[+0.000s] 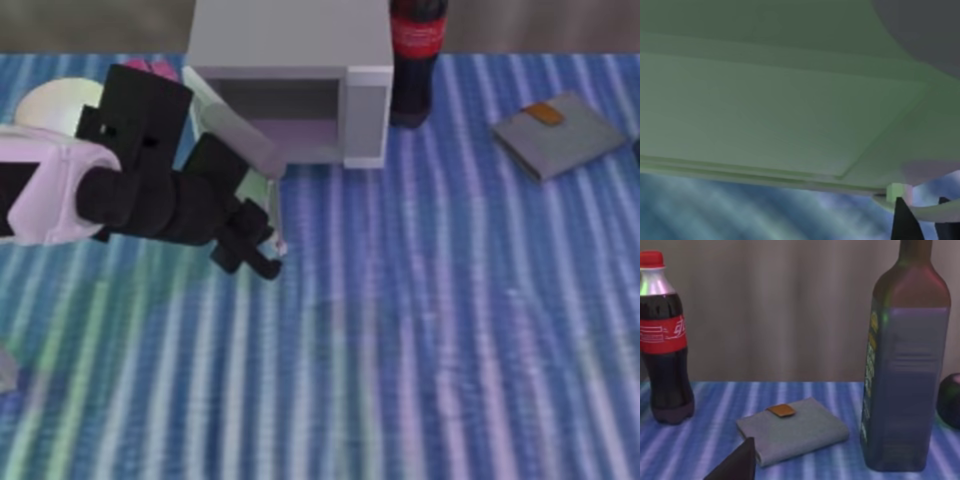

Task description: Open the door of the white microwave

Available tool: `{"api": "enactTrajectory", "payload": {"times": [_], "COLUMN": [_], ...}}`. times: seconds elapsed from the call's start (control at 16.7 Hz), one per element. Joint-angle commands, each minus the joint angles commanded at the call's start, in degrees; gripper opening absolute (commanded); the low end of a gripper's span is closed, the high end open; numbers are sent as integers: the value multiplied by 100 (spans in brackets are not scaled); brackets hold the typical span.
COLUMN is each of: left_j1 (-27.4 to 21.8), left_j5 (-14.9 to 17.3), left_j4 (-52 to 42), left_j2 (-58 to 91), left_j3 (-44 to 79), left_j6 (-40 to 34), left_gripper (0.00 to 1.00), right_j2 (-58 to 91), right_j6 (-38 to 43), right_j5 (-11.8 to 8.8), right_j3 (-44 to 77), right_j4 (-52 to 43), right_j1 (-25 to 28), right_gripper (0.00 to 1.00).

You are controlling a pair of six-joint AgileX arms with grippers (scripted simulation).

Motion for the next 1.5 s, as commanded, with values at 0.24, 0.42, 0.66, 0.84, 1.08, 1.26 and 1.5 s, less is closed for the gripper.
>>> {"api": "enactTrajectory", "payload": {"times": [0.24,0.42,0.66,0.84,1.08,1.26,1.5], "left_j1": [0,0,0,-39,61,163,222], "left_j5": [0,0,0,39,156,281,350], "left_j4": [0,0,0,-3,-80,-142,-192], "left_j2": [0,0,0,0,-14,-45,-49], "left_j3": [0,0,0,-12,-21,-15,-27], "left_j6": [0,0,0,-25,180,388,501], "left_gripper": [0,0,0,0,0,0,0], "right_j2": [0,0,0,0,0,0,0], "right_j6": [0,0,0,0,0,0,0], "right_j5": [0,0,0,0,0,0,0], "right_j3": [0,0,0,0,0,0,0], "right_j4": [0,0,0,0,0,0,0], "right_j1": [0,0,0,0,0,0,0], "right_gripper": [100,100,100,100,100,100,100]}}
